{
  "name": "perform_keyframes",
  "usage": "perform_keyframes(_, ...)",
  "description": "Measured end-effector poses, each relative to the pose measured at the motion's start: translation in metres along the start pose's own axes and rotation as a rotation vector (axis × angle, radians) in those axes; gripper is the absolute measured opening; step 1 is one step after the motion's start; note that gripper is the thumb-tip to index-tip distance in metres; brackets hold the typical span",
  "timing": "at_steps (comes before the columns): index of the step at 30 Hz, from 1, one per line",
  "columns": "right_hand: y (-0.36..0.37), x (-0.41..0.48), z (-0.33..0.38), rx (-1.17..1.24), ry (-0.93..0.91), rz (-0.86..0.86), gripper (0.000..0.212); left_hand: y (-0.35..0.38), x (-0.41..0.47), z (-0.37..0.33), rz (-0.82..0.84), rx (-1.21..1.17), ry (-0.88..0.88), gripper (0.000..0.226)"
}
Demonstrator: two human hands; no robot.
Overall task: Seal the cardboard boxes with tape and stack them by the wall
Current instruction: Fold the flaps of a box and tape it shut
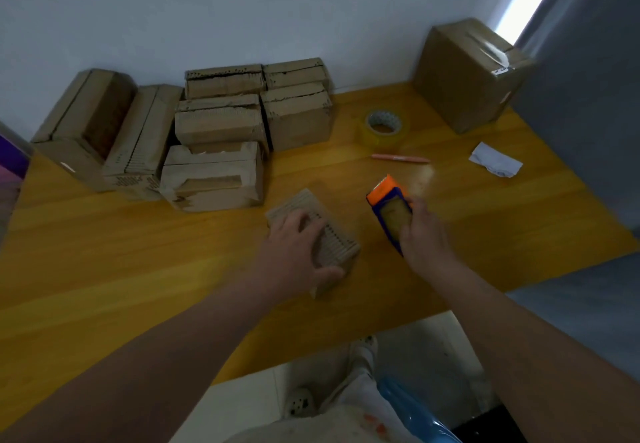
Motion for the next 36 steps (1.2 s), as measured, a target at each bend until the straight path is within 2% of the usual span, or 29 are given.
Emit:
perform_keyframes(2, -0.004, -0.003, -0.001, 0.052, 0.001, 0.004, 0.048, 0.008, 0.004, -0.002, 0.041, 0.078, -0.006, 0.094)
perform_keyframes(5, -0.001, -0.007, -0.003, 0.005, 0.015, 0.062, 0.09, 0.008, 0.008, -0.002, 0.046, 0.105, 0.023, 0.089)
perform_keyframes(7, 0.004, -0.006, 0.0, -0.078, 0.018, 0.113, 0.099, 0.004, 0.008, -0.002, 0.045, 0.153, 0.038, 0.083)
perform_keyframes(10, 0.001, -0.004, 0.003, -0.13, 0.038, 0.121, 0.084, -0.004, 0.007, -0.001, -0.011, 0.221, 0.04, 0.071)
perform_keyframes(15, -0.018, -0.001, -0.007, -0.259, 0.126, 0.036, 0.061, -0.005, 0.003, 0.002, -0.05, 0.276, 0.008, 0.068)
perform_keyframes(18, -0.026, -0.003, -0.018, -0.284, 0.178, 0.042, 0.063, -0.003, 0.003, 0.001, -0.047, 0.28, 0.011, 0.069)
perform_keyframes(21, -0.026, -0.006, -0.029, -0.129, 0.19, 0.056, 0.067, -0.004, 0.005, 0.003, -0.025, 0.231, 0.002, 0.067)
perform_keyframes(23, -0.029, -0.012, -0.026, -0.043, 0.163, 0.035, 0.066, -0.009, 0.006, 0.001, -0.027, 0.122, 0.02, 0.063)
perform_keyframes(26, -0.041, -0.024, -0.002, 0.004, 0.019, -0.005, 0.071, -0.031, 0.006, 0.001, -0.112, -0.215, 0.041, 0.055)
perform_keyframes(29, -0.056, -0.041, 0.032, 0.017, -0.152, -0.033, 0.074, -0.045, 0.002, 0.013, -0.117, -0.824, -0.042, 0.04)
perform_keyframes(31, -0.063, -0.053, 0.049, 0.054, -0.24, -0.037, 0.075, -0.044, -0.001, 0.015, -0.041, -1.225, -0.078, 0.03)
perform_keyframes(32, -0.065, -0.059, 0.055, 0.07, -0.275, -0.04, 0.075, -0.044, -0.002, 0.014, 0.013, -1.357, -0.08, 0.033)
perform_keyframes(34, -0.066, -0.067, 0.064, 0.072, -0.32, -0.036, 0.076, -0.043, -0.003, 0.012, 0.105, -1.469, -0.052, 0.045)
perform_keyframes(36, -0.063, -0.072, 0.071, 0.042, -0.364, -0.025, 0.078, -0.045, -0.003, 0.01, 0.142, -1.484, -0.01, 0.045)
Point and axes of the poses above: each hand's wrist, its own x-axis towards the middle knuckle, its own y-axis out of the palm, z = x × y, the point moved 8 cm from there along x, towards the middle knuckle, and after that the axes turned 15 degrees about z, right-handed, at the moved point
